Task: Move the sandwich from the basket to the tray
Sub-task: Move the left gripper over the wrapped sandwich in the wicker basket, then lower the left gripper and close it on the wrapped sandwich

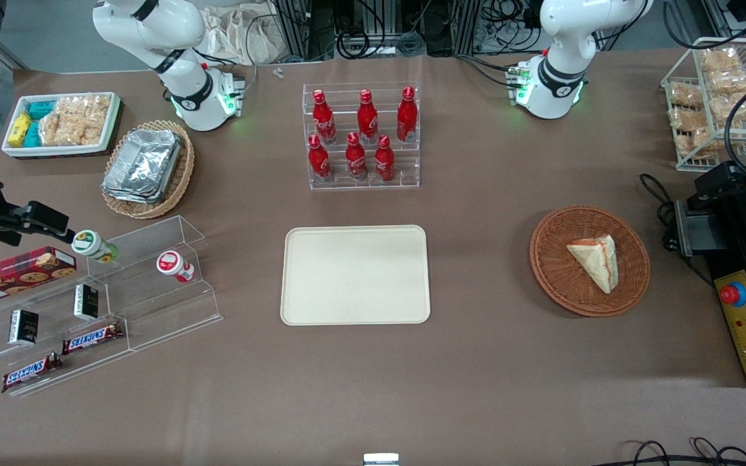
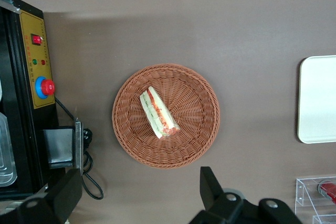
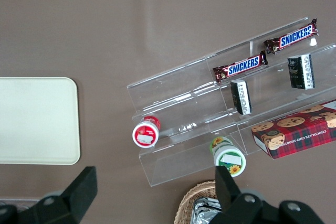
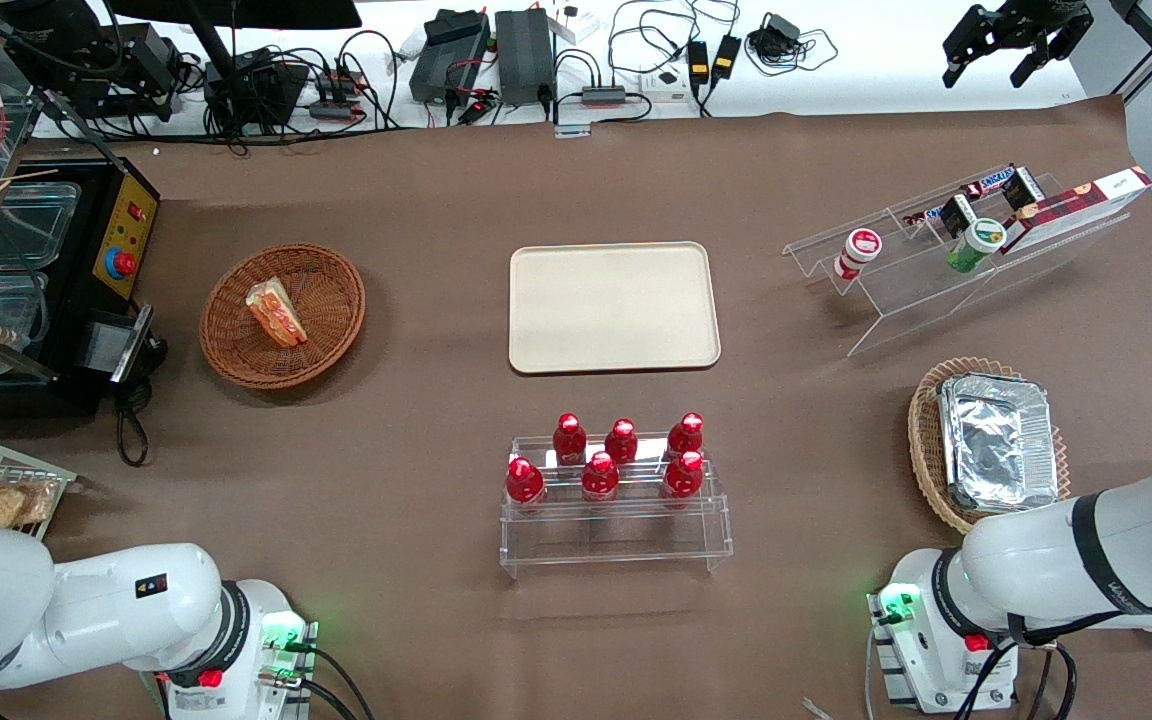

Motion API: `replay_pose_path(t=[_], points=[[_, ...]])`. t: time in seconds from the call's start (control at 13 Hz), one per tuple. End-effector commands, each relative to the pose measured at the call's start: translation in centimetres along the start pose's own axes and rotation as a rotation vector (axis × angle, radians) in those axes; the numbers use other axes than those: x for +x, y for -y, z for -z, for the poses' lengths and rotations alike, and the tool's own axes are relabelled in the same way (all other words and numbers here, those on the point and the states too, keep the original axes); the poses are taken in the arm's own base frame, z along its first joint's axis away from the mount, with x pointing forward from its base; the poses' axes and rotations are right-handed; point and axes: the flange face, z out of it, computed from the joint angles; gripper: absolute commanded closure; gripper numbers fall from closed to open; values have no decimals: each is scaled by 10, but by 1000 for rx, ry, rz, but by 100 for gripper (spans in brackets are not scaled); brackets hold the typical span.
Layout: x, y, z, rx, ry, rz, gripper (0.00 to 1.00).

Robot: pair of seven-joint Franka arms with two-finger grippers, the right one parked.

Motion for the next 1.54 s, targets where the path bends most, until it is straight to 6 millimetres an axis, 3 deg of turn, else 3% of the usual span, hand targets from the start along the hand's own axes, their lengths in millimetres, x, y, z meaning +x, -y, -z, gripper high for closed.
replay_pose_path(t=[0.0,0.23,0.38,0.85,1.08,1.46], points=[[2,2,2,-12,13,0,0],[3,4,-10,-6,40,24,0],[2,4,-33,2,56,215,0],[-3,4,-155,9,26,515,0],[-11,4,-222,-2,29,576,0],[-22,6,-310,-18,17,604,0]])
